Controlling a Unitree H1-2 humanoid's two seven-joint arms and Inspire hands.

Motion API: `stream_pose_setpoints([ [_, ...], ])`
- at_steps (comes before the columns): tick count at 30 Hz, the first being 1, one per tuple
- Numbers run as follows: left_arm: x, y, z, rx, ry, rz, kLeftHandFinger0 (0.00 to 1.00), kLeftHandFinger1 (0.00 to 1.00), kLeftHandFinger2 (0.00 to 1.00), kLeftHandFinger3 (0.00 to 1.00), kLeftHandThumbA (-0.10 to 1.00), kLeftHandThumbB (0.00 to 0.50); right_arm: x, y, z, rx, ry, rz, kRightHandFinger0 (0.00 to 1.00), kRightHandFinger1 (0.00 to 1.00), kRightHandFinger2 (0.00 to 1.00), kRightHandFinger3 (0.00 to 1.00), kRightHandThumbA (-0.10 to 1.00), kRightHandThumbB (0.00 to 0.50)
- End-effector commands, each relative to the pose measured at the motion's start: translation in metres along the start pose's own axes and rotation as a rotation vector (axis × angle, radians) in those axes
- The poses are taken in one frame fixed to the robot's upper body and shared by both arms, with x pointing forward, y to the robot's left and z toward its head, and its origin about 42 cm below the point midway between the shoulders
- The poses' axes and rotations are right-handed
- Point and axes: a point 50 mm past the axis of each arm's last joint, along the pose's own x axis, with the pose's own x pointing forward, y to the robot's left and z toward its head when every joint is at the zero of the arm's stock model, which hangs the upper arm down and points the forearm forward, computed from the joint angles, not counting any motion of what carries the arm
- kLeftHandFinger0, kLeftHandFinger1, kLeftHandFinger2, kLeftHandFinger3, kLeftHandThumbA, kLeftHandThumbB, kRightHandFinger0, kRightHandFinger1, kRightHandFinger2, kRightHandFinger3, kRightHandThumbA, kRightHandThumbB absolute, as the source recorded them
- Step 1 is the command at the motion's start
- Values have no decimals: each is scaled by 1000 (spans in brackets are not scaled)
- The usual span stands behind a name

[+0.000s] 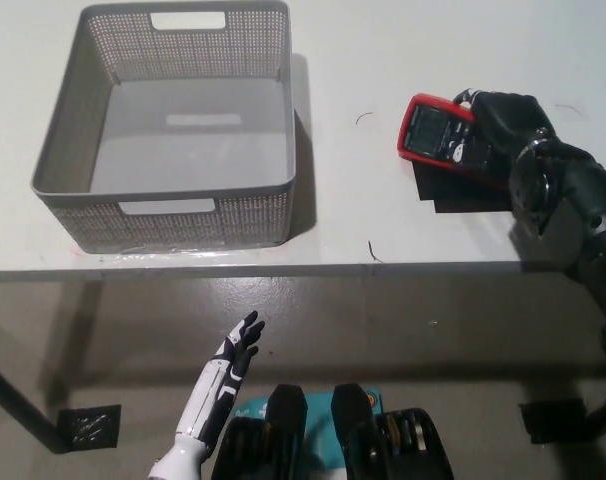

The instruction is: Use the right hand to pick up a multimeter on the right side and put it into a container on the left side

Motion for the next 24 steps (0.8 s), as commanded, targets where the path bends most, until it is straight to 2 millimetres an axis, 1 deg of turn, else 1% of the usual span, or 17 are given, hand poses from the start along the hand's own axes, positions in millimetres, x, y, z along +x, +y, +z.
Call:
stream_pose_setpoints([
  [1,9,3,11,5,-77,-5,1000,1000,1000,1000,1000,331,-8,12,-37,52,75,27,0,78,235,353,-100,176],
  [3,9,4,11,12,-77,-8,1000,1000,1000,1000,1000,326,-8,10,-37,64,74,25,0,40,218,303,-100,176],
  [6,10,3,12,7,-71,-7,1000,1000,1000,1000,1000,325,-8,8,-37,72,62,20,0,115,429,286,-100,200],
  [7,10,3,12,6,-73,-7,1000,1000,1000,1000,1000,326,-8,7,-38,76,58,24,0,155,544,316,-100,202],
  [9,10,3,12,11,-79,-7,1000,1000,1000,1000,1000,321,-7,6,-37,89,56,47,0,215,651,423,-100,197],
  [10,10,3,12,11,-80,-7,1000,1000,1000,1000,1000,328,-7,6,-37,93,54,64,25,281,661,443,-41,221],
  [12,11,4,12,7,-77,-6,1000,1000,1000,1000,1000,335,-7,6,-36,89,48,87,1,276,555,341,41,253],
  [14,11,4,12,14,-79,-10,1000,1000,1000,1000,1000,338,-7,5,-36,121,32,88,0,144,397,153,-98,235],
  [15,11,4,12,17,-78,-9,1000,1000,1000,1000,1000,329,-7,4,-35,167,27,78,0,142,469,135,-100,222],
  [16,11,4,12,15,-78,-9,1000,1000,1000,1000,1000,327,-6,2,-35,225,29,67,0,160,537,173,-100,219],
  [17,11,4,12,11,-77,-10,1000,1000,1000,1000,1000,331,-6,1,-34,292,36,55,0,255,733,445,-100,185],
  [18,11,4,12,6,-78,-11,1000,1000,1000,1000,1000,334,-5,-4,-34,430,53,38,0,386,810,671,-100,158],
  [19,9,4,11,6,-75,-10,1000,1000,1000,1000,1000,334,-5,-3,-33,460,57,39,2,448,812,746,-100,153],
  [20,8,5,10,13,-74,-8,1000,1000,1000,1000,1000,335,-2,-12,-29,690,71,29,6,530,827,784,-100,107],
  [21,8,6,10,14,-74,-7,1000,1000,1000,1000,1000,335,-1,-18,-27,812,66,27,13,538,846,799,-100,101],
  [23,8,6,10,16,-73,-6,1000,1000,1000,1000,1000,331,4,-40,-21,1340,70,12,0,415,831,914,-100,117],
  [24,8,6,10,17,-72,-7,1000,1000,1000,1000,1000,331,4,-43,-20,1414,62,11,0,395,825,957,-100,117],
])
